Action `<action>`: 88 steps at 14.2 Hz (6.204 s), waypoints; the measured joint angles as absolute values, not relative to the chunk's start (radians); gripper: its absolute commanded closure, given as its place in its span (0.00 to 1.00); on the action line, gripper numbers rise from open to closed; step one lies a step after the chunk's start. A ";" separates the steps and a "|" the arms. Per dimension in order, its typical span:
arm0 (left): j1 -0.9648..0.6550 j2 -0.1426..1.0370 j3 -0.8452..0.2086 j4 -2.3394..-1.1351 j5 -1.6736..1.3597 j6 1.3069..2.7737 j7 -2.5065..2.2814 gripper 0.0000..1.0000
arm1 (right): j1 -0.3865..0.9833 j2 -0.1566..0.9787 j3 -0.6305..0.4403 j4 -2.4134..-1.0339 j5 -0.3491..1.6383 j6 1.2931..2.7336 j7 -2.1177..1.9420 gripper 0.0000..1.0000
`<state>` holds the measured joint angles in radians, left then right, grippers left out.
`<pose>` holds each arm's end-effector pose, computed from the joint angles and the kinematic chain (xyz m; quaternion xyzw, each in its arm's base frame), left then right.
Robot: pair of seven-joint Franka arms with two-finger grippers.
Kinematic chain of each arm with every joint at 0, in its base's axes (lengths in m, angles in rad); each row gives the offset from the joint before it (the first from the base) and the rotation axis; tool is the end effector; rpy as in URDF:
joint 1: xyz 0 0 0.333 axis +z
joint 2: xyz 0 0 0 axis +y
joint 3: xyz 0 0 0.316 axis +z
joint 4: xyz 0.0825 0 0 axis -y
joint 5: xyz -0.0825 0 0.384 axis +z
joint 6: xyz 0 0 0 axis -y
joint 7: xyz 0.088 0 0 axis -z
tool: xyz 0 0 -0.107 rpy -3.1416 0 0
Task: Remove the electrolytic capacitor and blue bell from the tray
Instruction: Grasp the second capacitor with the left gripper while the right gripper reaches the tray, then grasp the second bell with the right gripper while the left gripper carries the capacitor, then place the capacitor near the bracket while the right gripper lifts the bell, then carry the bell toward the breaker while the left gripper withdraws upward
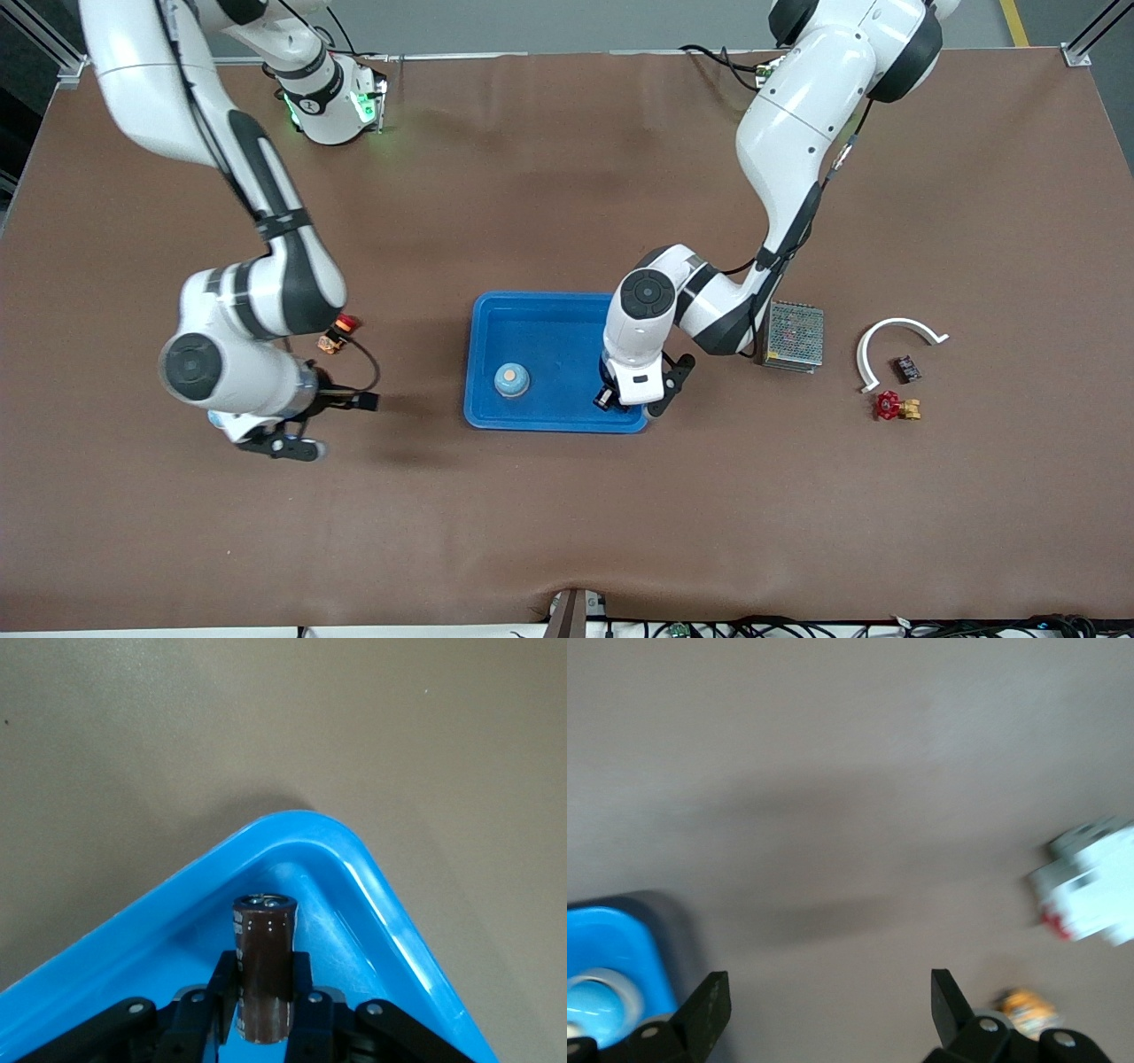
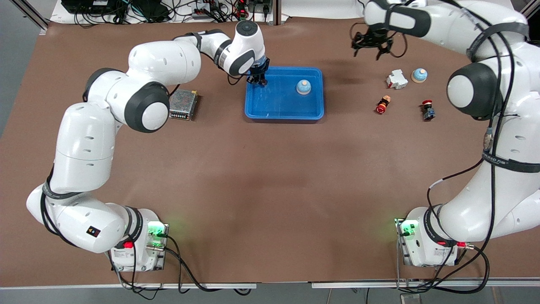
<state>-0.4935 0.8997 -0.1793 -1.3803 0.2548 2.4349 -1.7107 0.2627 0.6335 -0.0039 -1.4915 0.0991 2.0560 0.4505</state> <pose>0.6045 -0.4420 0.1925 0.8888 0.4496 0.0537 0.0712 0.6791 0.1857 0.2943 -0.9913 0.1197 0.0468 0.0273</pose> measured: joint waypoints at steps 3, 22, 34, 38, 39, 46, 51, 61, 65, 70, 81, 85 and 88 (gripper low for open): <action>-0.495 0.897 -0.179 -1.370 0.256 2.434 -1.681 1.00 | 0.335 0.652 -0.005 -1.501 0.100 2.108 0.640 0.00; -0.104 0.464 -0.324 -1.408 0.171 1.769 -0.968 1.00 | 0.535 0.787 -0.007 -1.463 0.102 2.294 1.145 0.00; 0.283 0.269 -0.325 -1.784 0.134 1.680 -0.404 1.00 | 0.598 0.849 -0.008 -1.431 0.101 2.295 1.172 0.00; 0.335 0.212 -0.325 -2.012 0.134 1.866 -0.395 1.00 | 0.601 0.851 -0.008 -1.431 0.101 2.295 1.171 0.00; 0.341 0.202 -0.325 -2.066 0.134 1.918 -0.393 1.00 | 0.601 0.853 -0.009 -1.431 0.100 2.295 1.171 0.00; 0.418 0.194 -0.323 -2.361 0.198 2.270 -0.387 1.00 | 0.601 0.866 -0.010 -1.430 0.098 2.308 1.171 0.40; 0.480 0.242 -0.322 -2.431 0.270 2.432 -0.374 1.00 | 0.601 0.866 -0.011 -1.421 0.097 2.304 1.171 0.73; 0.476 0.274 -0.336 -2.323 0.278 2.473 -0.374 0.00 | 0.603 0.850 -0.011 -1.392 0.041 2.215 1.157 0.72; 0.474 0.263 -0.399 -2.184 0.278 2.423 -0.374 0.00 | 0.604 0.755 -0.011 -1.382 0.034 2.017 1.033 0.73; 0.471 0.259 -0.480 -1.960 0.278 2.293 -0.374 0.00 | 0.579 0.578 -0.035 -1.393 0.029 1.787 0.768 0.73; 0.463 0.246 -0.658 -1.575 0.278 1.907 -0.372 0.00 | 0.223 0.237 -0.045 -1.844 0.000 1.930 -0.087 0.73; 0.258 0.183 -0.512 -1.563 0.265 1.849 -0.372 0.00 | 0.105 0.209 -0.045 -2.016 0.000 2.109 -0.289 0.73; 0.160 0.114 -0.416 -1.563 0.227 1.776 -0.342 0.00 | 0.075 0.206 -0.045 -2.133 0.000 2.264 -0.352 0.73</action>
<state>0.1599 0.1143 -0.4161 -1.5630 0.2270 1.7764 -0.3415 0.0753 0.2063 -0.0446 -2.1334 -0.0003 2.2641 -0.3519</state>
